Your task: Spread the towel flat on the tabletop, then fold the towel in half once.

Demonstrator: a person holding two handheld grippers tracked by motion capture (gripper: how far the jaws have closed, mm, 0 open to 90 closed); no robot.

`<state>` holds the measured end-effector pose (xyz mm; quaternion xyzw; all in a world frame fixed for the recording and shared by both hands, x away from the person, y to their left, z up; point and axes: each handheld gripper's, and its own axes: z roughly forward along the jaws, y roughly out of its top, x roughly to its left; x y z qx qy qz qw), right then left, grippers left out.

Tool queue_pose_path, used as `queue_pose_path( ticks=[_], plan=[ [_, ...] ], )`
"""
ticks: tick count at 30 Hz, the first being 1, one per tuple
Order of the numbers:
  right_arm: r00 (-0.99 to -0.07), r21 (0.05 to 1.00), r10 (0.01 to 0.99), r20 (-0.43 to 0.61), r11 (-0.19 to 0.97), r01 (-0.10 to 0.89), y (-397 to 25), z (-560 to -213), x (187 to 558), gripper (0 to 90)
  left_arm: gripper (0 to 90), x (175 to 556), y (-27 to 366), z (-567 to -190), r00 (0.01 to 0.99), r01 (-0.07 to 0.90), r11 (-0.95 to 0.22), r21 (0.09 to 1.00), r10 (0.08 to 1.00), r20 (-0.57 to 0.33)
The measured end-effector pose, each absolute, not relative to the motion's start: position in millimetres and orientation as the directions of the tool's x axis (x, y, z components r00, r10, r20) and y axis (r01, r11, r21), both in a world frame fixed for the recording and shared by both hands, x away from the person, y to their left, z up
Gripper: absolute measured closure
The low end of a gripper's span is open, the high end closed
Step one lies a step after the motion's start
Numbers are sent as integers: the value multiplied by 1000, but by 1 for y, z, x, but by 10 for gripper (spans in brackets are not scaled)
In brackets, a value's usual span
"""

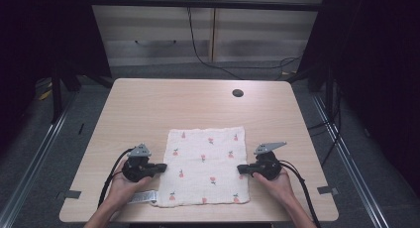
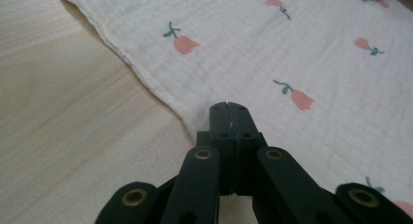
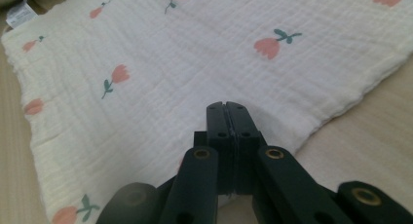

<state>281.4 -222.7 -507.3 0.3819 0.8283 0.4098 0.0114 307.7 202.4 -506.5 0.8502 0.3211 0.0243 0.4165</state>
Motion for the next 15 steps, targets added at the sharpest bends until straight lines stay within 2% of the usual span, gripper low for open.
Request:
queue_pose_path(
  ticks=[2, 13, 14, 15],
  plan=[
    [-718, 687, 643, 268, 395, 610, -222, -506, 276, 894, 900, 307, 202, -506, 792, 527, -446, 724, 568, -227],
    [-731, 681, 624, 274, 411, 606, -220, -504, 255, 893, 899, 302, 202, -505, 798, 515, -465, 720, 565, -207],
    [-733, 680, 625, 269, 416, 604, -220, -504, 255, 890, 899, 302, 204, -506, 787, 540, -443, 715, 568, -243],
    [-733, 681, 626, 268, 415, 603, -219, -504, 255, 882, 899, 301, 204, -506, 789, 537, -445, 716, 566, -240]
  ],
)
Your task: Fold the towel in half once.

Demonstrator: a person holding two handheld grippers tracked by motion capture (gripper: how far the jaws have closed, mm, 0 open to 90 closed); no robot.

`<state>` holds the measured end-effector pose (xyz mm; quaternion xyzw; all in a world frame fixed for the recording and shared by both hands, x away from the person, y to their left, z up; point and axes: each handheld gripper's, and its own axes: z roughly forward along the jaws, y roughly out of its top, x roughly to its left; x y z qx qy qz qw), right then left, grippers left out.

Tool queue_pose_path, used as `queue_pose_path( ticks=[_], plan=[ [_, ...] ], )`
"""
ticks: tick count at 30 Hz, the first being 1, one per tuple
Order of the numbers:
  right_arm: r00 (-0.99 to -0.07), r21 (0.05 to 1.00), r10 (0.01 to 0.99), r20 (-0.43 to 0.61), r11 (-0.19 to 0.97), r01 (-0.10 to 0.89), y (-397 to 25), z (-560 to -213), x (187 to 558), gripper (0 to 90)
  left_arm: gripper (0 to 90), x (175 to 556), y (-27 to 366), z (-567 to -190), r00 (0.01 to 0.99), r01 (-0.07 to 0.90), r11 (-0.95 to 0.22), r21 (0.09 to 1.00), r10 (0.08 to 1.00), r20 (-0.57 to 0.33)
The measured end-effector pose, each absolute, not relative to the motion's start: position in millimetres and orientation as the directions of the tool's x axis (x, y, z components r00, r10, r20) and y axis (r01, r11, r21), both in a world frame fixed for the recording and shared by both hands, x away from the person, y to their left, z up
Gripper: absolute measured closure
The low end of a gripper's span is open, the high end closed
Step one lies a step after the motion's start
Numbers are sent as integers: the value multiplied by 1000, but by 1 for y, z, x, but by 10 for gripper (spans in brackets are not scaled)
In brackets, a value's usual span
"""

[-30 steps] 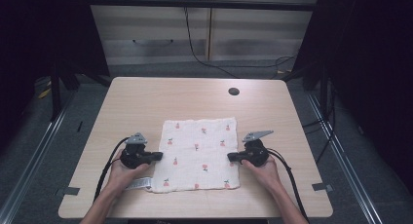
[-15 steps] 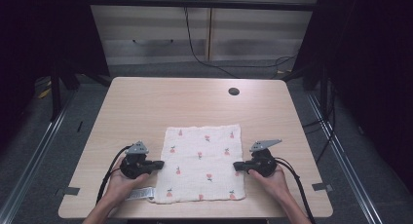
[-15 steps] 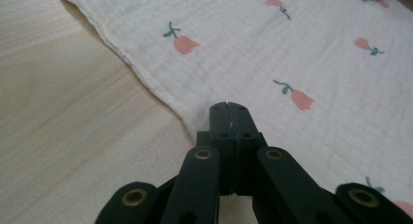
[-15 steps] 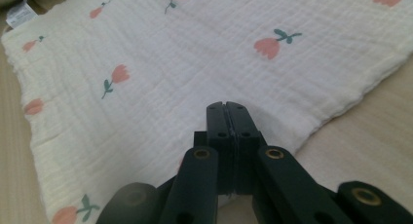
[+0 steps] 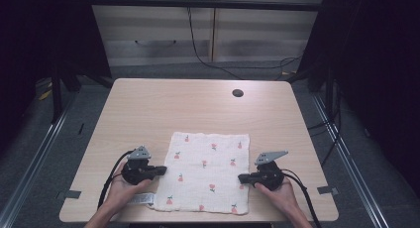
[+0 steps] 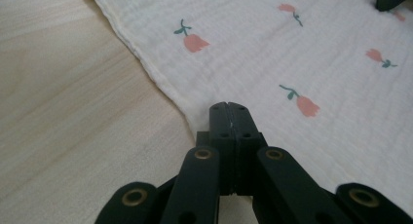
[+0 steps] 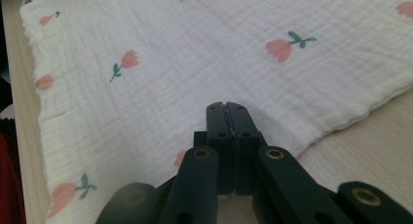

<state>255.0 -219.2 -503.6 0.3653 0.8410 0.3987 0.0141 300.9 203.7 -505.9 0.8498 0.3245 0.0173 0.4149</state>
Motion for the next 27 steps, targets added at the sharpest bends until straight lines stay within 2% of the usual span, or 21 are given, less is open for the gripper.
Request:
queue_pose_path(
  ticks=[2, 10, 16, 24, 27],
  plan=[
    [-741, 693, 620, 257, 416, 588, -218, -502, 257, 862, 899, 299, 203, -504, 800, 520, -471, 712, 561, -213],
    [-706, 746, 658, 263, 326, 581, -227, -490, 284, 840, 888, 301, 204, -504, 798, 530, -468, 707, 557, -230],
    [-697, 758, 678, 236, 320, 568, -233, -486, 302, 831, 835, 301, 203, -502, 815, 510, -485, 710, 536, -220],
    [-658, 768, 714, 238, 276, 577, -241, -479, 340, 820, 827, 305, 201, -501, 812, 509, -467, 723, 539, -223],
    [-649, 753, 730, 215, 300, 586, -240, -479, 353, 803, 827, 305, 201, -504, 812, 509, -476, 717, 541, -218]
  ],
)
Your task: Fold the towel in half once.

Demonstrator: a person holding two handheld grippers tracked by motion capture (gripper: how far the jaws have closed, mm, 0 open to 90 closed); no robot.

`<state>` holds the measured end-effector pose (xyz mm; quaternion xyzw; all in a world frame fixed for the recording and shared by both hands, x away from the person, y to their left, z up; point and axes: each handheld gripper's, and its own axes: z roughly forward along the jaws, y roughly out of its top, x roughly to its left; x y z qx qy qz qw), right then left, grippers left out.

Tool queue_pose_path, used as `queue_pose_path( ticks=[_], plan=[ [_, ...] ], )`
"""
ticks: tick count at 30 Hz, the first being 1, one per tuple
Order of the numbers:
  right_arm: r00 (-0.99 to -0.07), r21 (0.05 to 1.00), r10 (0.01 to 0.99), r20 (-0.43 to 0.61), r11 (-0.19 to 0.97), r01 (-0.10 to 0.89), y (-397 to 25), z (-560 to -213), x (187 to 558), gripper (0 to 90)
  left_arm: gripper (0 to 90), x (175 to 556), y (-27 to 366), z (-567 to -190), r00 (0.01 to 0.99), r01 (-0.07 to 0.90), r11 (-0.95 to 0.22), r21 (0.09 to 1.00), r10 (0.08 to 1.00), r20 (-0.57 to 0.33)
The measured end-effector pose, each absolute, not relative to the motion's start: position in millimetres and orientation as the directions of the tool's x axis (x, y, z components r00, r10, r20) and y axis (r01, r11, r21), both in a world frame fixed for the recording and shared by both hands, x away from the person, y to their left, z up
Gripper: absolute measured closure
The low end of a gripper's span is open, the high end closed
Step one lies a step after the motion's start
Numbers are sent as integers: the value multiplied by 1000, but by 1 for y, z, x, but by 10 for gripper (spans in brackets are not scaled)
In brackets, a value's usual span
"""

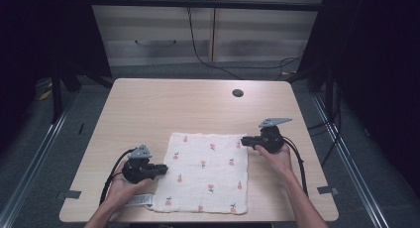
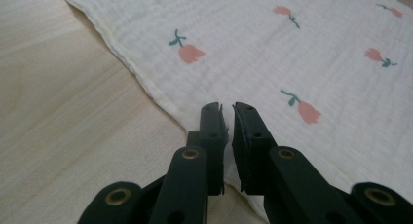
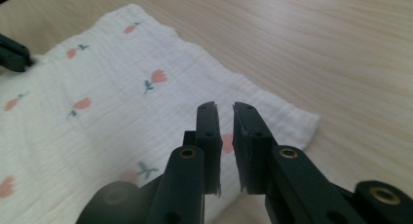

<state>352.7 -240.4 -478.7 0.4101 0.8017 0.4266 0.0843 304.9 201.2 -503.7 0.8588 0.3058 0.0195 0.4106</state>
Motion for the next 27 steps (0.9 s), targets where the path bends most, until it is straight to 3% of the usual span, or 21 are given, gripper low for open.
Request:
queue_pose_path(
  ticks=[13, 27],
  plan=[
    [-576, 709, 787, 222, 275, 650, -244, -494, 393, 755, 829, 306, 201, -504, 812, 509, -473, 719, 541, -219],
    [-535, 707, 823, 193, 261, 657, -248, -504, 393, 700, 825, 307, 200, -504, 813, 509, -480, 714, 540, -217]
  ],
)
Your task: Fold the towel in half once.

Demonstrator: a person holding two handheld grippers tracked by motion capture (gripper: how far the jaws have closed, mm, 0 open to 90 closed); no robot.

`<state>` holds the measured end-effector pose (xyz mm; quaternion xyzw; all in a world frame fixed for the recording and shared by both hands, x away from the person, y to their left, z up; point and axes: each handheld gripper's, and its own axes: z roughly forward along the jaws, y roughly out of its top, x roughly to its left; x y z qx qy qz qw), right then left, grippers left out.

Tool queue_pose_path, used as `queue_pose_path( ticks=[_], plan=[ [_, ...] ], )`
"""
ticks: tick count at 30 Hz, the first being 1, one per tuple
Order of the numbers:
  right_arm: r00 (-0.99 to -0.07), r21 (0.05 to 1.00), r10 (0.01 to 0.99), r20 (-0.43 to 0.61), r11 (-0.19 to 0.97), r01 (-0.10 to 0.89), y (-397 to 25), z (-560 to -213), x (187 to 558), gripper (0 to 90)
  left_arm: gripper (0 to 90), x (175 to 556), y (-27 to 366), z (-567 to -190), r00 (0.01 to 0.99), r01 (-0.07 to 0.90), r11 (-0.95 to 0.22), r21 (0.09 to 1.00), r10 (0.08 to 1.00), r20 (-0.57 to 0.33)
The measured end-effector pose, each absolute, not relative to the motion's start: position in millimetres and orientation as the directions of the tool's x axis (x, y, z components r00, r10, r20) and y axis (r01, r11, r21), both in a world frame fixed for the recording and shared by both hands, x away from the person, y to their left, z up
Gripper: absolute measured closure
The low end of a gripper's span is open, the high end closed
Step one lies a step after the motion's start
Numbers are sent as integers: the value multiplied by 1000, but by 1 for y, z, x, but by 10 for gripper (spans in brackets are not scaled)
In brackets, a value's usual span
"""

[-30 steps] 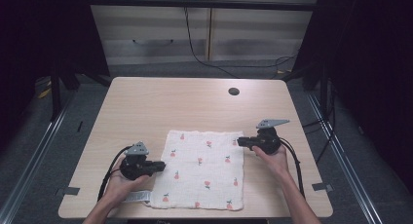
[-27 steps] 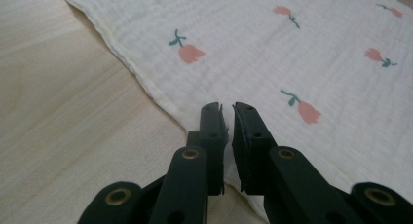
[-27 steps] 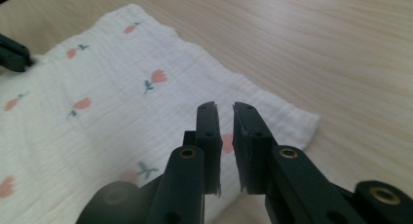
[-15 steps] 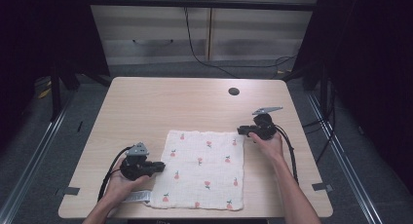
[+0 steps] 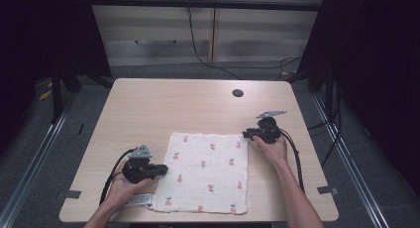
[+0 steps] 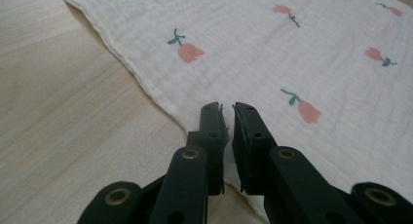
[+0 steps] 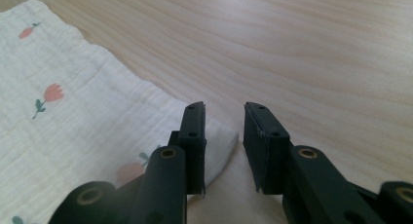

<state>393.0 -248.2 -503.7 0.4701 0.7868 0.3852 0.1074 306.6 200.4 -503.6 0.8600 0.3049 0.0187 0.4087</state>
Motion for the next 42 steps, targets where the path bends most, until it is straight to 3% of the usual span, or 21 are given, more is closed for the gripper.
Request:
queue_pose_path(
  ticks=[3, 5, 6, 9, 20, 33, 42],
  plan=[
    [-539, 700, 818, 200, 266, 663, -247, -507, 394, 703, 825, 307, 201, -504, 813, 511, -477, 715, 538, -221],
    [-545, 703, 811, 215, 259, 663, -246, -508, 394, 756, 824, 307, 201, -504, 812, 514, -476, 714, 539, -225],
    [-552, 703, 805, 216, 265, 661, -245, -508, 393, 840, 803, 308, 201, -504, 798, 536, -458, 710, 550, -248],
    [-551, 700, 799, 241, 250, 669, -247, -510, 393, 878, 793, 313, 201, -502, 785, 551, -439, 710, 562, -262],
    [-560, 702, 796, 229, 263, 662, -246, -510, 393, 884, 679, 368, 201, -492, 729, 570, -367, 735, 638, -247],
    [-568, 713, 787, 243, 252, 654, -239, -512, 393, 884, 668, 417, 176, -495, 700, 593, -347, 727, 669, -251],
    [-571, 707, 787, 231, 268, 655, -238, -510, 392, 885, 705, 426, 167, -507, 692, 599, -363, 713, 684, -232]
  ],
)
